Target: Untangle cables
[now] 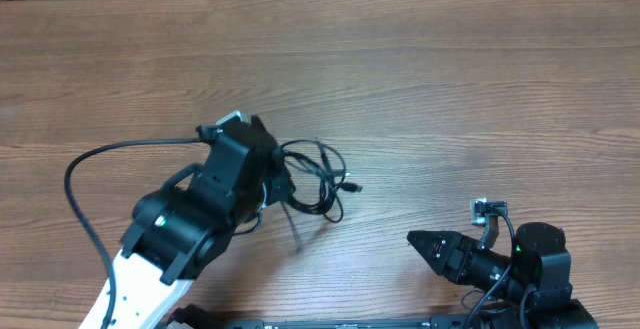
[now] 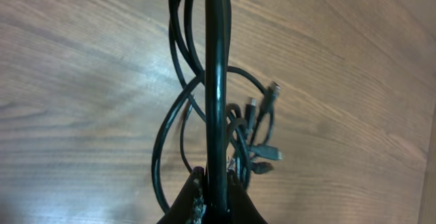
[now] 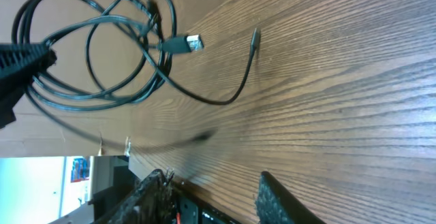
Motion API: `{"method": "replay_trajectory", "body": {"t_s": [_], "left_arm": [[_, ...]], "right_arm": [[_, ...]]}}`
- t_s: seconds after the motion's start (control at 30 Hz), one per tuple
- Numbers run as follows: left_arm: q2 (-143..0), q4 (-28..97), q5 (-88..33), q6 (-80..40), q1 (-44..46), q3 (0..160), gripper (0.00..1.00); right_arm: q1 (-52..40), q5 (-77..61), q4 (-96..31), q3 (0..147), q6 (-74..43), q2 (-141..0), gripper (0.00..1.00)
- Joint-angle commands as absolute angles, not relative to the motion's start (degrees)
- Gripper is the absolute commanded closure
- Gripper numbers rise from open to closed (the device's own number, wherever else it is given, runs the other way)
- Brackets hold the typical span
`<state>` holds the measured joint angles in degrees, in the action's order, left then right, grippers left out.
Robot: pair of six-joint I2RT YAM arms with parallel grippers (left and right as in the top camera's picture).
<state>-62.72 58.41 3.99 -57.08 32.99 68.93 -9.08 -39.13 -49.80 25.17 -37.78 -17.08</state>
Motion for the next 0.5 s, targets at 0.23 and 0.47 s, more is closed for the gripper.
{"method": "replay_trajectory", "body": {"t_s": [0.23,0.47], "left_arm": [[-77.0,57.6,-2.8,-57.9,33.1,69.5,0.33],[-88.4,58.7,-5.9,-57.8,32.9,69.5,0.39]], "right_arm": [[-9.0,-36.7,-52.3,25.4,-37.4,-16.7,0.46],[-9.0,-34.1,-54.4,25.4,-37.5,-16.7,0.39]]}}
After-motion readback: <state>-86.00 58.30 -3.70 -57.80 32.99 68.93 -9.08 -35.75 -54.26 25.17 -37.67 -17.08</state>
